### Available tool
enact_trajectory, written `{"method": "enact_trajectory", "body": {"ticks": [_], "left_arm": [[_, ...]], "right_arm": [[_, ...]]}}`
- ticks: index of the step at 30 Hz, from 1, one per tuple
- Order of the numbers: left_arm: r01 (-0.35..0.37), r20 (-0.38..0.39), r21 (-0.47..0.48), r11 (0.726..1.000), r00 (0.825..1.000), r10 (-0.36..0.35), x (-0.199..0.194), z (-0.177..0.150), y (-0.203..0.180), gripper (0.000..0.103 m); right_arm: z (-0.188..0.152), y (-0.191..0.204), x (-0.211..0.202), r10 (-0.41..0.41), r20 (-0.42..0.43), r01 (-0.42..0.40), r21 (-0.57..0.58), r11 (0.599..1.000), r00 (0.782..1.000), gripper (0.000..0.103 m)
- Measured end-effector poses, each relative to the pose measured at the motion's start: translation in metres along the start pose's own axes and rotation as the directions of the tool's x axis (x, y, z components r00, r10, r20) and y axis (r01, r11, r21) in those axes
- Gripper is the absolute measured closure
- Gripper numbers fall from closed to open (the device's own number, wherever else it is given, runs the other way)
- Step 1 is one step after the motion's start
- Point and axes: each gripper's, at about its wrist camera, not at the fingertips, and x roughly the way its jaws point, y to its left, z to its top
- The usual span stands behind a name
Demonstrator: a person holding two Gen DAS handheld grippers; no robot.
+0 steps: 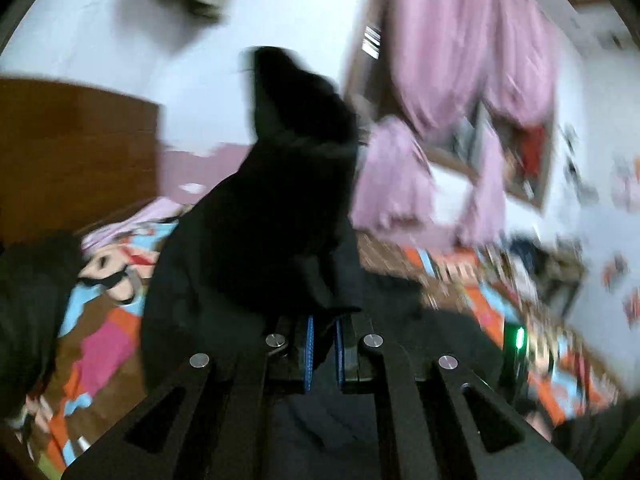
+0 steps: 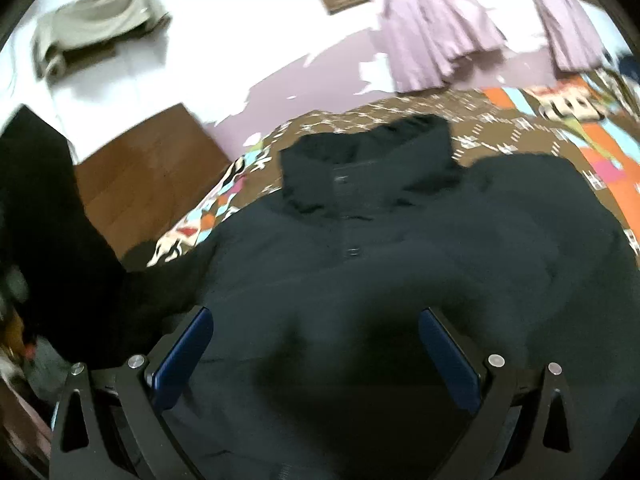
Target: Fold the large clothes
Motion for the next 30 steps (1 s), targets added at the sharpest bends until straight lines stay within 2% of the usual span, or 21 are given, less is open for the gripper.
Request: {"method": "enact_trajectory", "body": {"ticks": [3, 6, 7, 9, 10, 11, 13, 15, 18, 20, 21, 22, 23, 27, 29, 30], "left_arm": [[0.050, -0.110, 0.075, 0.996, 0.993, -0.041, 0.035, -0.017, -0.036, 0.097], [0.086, -0.226, 0.101, 0.991, 0.972, -0.061, 0.060, -0.044, -0.063, 0.097], [0.088, -0.272, 0.104, 0.991, 0.961, -0.057, 0.071, -0.056, -0.068, 0.097], [0.073, -0.349, 0.113, 0.991, 0.937, -0.029, 0.085, -0.079, -0.073, 0.097], [0.057, -0.402, 0.109, 0.992, 0.916, -0.008, 0.096, -0.093, -0.073, 0.097], [0.044, -0.454, 0.089, 0.995, 0.891, 0.001, 0.106, -0.106, -0.070, 0.097], [0.034, -0.496, 0.043, 0.998, 0.868, -0.008, 0.112, -0.117, -0.060, 0.097], [0.038, -0.495, 0.023, 0.999, 0.869, -0.022, 0.101, -0.124, -0.052, 0.097], [0.038, -0.479, 0.052, 0.998, 0.878, -0.008, 0.098, -0.127, -0.053, 0.097], [0.038, -0.472, 0.071, 0.997, 0.882, 0.000, 0.096, -0.130, -0.055, 0.097], [0.039, -0.469, 0.077, 0.996, 0.883, 0.002, 0.100, -0.132, -0.060, 0.097], [0.040, -0.466, 0.078, 0.996, 0.885, 0.001, 0.105, -0.134, -0.059, 0.097], [0.043, -0.465, 0.079, 0.996, 0.885, -0.001, 0.109, -0.136, -0.057, 0.097], [0.068, -0.456, 0.042, 0.997, 0.889, -0.041, 0.109, -0.130, -0.052, 0.092], [0.092, -0.448, -0.020, 0.996, 0.890, -0.091, 0.100, -0.124, -0.048, 0.086], [0.101, -0.444, -0.041, 0.994, 0.890, -0.109, 0.095, -0.121, -0.048, 0.077]], "right_arm": [[0.003, -0.026, -0.010, 0.027, -0.005, -0.027, 0.086, 0.996, 1.000, 0.000], [0.005, -0.048, -0.019, 0.129, 0.002, -0.127, 0.183, 0.975, 0.992, 0.000], [0.003, -0.051, -0.020, 0.167, -0.001, -0.163, 0.209, 0.964, 0.986, 0.000], [0.001, -0.061, -0.014, 0.281, -0.018, -0.265, 0.284, 0.922, 0.959, 0.000], [-0.002, -0.064, -0.009, 0.339, -0.035, -0.309, 0.329, 0.892, 0.940, 0.000], [-0.005, -0.065, -0.003, 0.375, -0.059, -0.329, 0.366, 0.870, 0.925, 0.000], [-0.011, -0.058, 0.009, 0.408, -0.108, -0.337, 0.397, 0.854, 0.907, 0.000], [-0.014, -0.045, 0.016, 0.383, -0.151, -0.308, 0.367, 0.878, 0.912, 0.001], [-0.011, -0.028, 0.025, 0.373, -0.184, -0.303, 0.320, 0.897, 0.909, 0.025], [-0.011, -0.017, 0.032, 0.359, -0.212, -0.292, 0.290, 0.911, 0.909, 0.059], [-0.011, -0.013, 0.035, 0.361, -0.224, -0.293, 0.286, 0.912, 0.905, 0.071], [-0.011, -0.011, 0.037, 0.354, -0.230, -0.286, 0.281, 0.916, 0.907, 0.090], [-0.012, -0.011, 0.037, 0.334, -0.234, -0.269, 0.268, 0.925, 0.913, 0.095], [-0.007, -0.008, 0.011, 0.291, -0.176, -0.263, 0.166, 0.950, 0.940, 0.098], [0.005, -0.010, -0.016, 0.260, -0.104, -0.248, 0.115, 0.962, 0.960, 0.098], [0.012, -0.012, -0.029, 0.235, -0.065, -0.228, 0.096, 0.969, 0.970, 0.098]]}}
